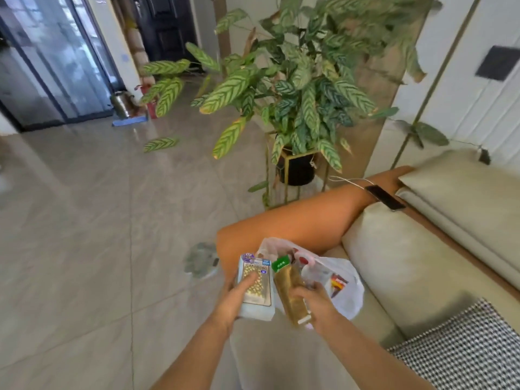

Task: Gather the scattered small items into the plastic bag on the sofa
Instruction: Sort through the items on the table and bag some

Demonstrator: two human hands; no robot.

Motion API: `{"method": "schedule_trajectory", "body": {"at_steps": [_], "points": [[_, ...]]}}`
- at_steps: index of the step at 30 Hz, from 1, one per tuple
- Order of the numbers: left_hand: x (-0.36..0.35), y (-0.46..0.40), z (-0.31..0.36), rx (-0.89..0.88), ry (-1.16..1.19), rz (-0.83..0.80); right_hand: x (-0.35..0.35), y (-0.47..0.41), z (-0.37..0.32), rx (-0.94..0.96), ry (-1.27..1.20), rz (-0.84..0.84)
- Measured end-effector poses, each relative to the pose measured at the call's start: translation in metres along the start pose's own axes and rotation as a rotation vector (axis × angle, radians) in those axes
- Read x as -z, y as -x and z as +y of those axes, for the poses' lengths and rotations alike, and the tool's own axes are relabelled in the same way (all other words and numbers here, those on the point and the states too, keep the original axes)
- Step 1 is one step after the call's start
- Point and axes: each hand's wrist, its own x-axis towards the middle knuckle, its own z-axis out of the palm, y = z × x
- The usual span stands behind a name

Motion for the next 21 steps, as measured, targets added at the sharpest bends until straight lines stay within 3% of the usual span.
{"method": "schedule_trajectory", "body": {"at_steps": [12,16,21], "points": [[-0.089,-0.120,-0.008,0.357,-0.297,-0.103,0.062,-0.081,0.007,-0.246,-0.135,0.324],[-0.104,-0.185,-0.019,0.384,-0.429,-0.129,0.060,-0.127,0.015,-0.276,-0.247,0.442],[-0.114,-0.253,-0.044,0.489,-0.415,-0.144,0.056,-0.190,0.024,-0.291,-0.255,0.579]]}}
